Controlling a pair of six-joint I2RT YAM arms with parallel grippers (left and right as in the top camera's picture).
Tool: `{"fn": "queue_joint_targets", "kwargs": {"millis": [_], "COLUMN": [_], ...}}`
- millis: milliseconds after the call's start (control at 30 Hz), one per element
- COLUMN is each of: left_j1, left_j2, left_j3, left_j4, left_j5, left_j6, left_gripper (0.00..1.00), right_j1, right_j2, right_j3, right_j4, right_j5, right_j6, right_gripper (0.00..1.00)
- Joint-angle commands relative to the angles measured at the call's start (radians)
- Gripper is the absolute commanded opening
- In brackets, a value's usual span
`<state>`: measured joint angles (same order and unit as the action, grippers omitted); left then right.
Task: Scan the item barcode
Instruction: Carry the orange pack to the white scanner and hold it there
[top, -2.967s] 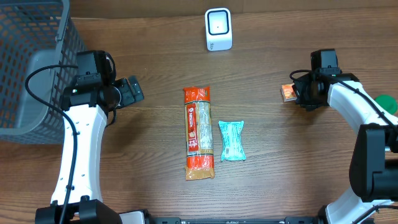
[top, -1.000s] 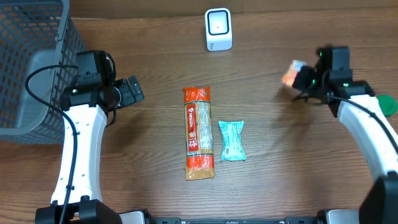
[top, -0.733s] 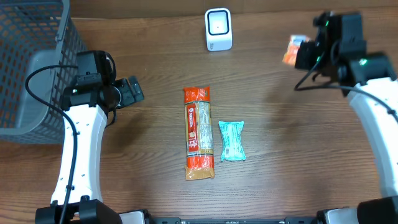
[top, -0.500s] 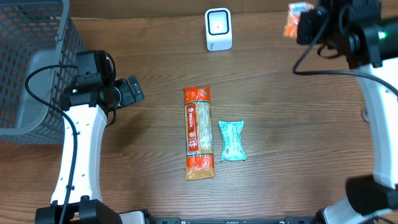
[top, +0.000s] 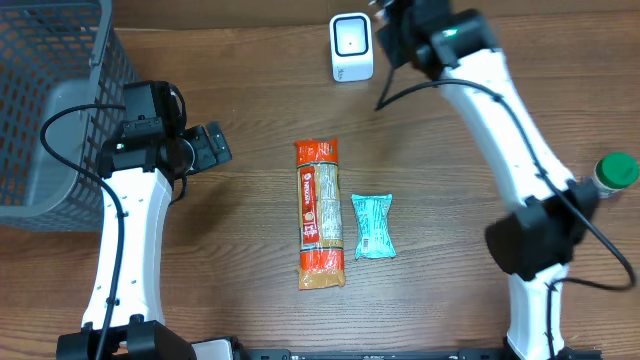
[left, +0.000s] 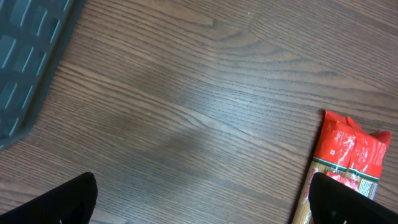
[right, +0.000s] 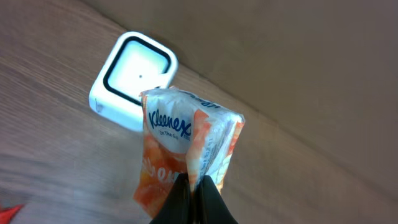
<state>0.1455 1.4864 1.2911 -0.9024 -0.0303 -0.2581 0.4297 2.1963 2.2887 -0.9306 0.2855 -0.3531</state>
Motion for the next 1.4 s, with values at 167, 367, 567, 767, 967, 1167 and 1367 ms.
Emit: {"fn": "queue_joint_targets", "kwargs": {"millis": [167, 367, 567, 767, 967, 1167, 1367], "left_j1": [-0.002, -0.002, -0.002, -0.002, -0.002, -0.002, -0.002], "left_j2": [0.0, 0.0, 0.0, 0.0, 0.0, 0.0, 0.0], "left_j3": [0.005, 0.005, 0.005, 0.005, 0.005, 0.005, 0.005], "left_j4": [0.0, 0.0, 0.0, 0.0, 0.0, 0.0, 0.0], "left_j5": [0.004, 0.004, 0.004, 0.004, 0.004, 0.004, 0.004], "left_j6": [0.011, 0.011, 0.011, 0.011, 0.011, 0.011, 0.011], "left_gripper": [1.0, 1.0, 1.0, 1.0, 1.0, 1.0, 1.0], "right_j1": [0.034, 0.059, 0.099, 0.134, 0.148, 0.148, 0.149], "right_j2": [0.147, 0.238, 0.307, 0.356, 0.388, 0.394, 0.349], "right_j3": [0.009, 0.009, 0.009, 0.008, 0.008, 0.008, 0.008], "right_j4": [0.187, 0.37, 0.511, 0.596, 0.612, 0.616, 0.686], "right_j5": [0.124, 0.255, 0.344, 0.379, 0.394, 0.414, 0.504], "right_j6": [-0.102, -0.185, -0.396, -0.551, -0.614, -0.613, -0.585], "right_gripper": [0.04, 0.04, 0.04, 0.04, 0.04, 0.04, 0.04]}}
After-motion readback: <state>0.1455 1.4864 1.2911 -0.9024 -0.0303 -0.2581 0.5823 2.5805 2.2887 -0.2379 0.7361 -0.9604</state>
